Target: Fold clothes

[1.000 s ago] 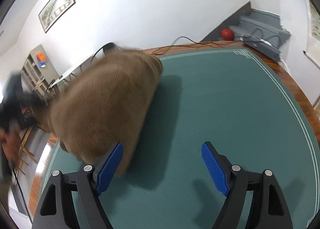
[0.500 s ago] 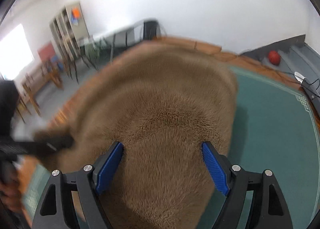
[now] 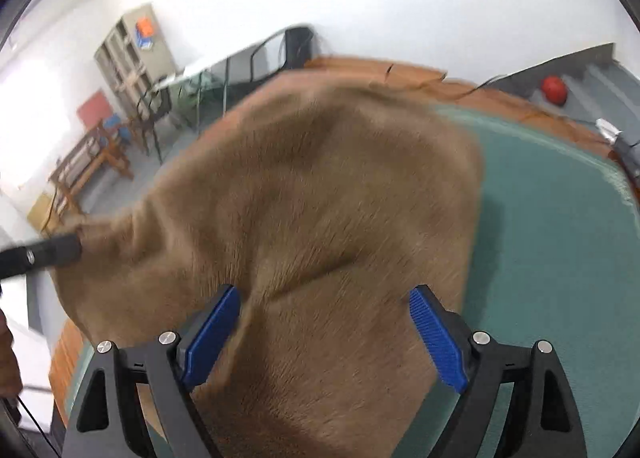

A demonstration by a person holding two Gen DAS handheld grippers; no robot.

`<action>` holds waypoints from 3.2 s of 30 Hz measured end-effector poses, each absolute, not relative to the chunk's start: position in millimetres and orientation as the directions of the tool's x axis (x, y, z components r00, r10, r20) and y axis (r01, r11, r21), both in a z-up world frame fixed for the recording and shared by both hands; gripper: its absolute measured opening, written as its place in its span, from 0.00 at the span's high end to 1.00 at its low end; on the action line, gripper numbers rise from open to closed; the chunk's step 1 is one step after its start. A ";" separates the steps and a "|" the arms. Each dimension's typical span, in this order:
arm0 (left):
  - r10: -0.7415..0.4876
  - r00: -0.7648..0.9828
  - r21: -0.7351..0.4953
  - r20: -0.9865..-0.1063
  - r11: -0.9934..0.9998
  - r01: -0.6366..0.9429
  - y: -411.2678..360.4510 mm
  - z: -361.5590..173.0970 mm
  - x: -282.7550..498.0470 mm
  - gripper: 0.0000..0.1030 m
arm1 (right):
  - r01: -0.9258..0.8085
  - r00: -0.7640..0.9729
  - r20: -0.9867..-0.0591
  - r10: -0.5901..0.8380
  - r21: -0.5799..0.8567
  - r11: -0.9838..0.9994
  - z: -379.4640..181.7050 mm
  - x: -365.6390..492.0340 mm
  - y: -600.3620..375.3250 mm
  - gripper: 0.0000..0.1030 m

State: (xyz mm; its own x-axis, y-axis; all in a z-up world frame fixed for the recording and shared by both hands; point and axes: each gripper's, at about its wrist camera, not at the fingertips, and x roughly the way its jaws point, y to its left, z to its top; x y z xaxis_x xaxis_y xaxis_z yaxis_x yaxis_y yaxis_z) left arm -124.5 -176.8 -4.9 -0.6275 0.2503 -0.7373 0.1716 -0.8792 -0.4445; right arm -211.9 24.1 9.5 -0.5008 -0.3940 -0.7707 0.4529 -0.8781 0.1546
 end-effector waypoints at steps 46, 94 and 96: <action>0.602 -0.385 -0.673 -0.699 -0.737 0.070 -229.6 -93.1 -258.2 0.03 | 0.007 -0.251 -0.610 -0.752 0.776 -0.631 -91.3 -270.4 126.3 0.02; 0.691 -0.269 -0.718 -0.671 -0.696 0.000 -178.5 -64.3 -216.0 0.43 | 0.270 -0.322 -0.679 -0.660 0.602 -0.751 -54.1 -207.2 76.1 0.46; 0.690 -0.279 -0.715 -0.667 -0.699 -0.020 -165.5 -51.9 -215.1 0.43 | 0.278 -0.365 -0.678 -0.637 0.574 -0.770 -39.1 -194.2 89.8 0.46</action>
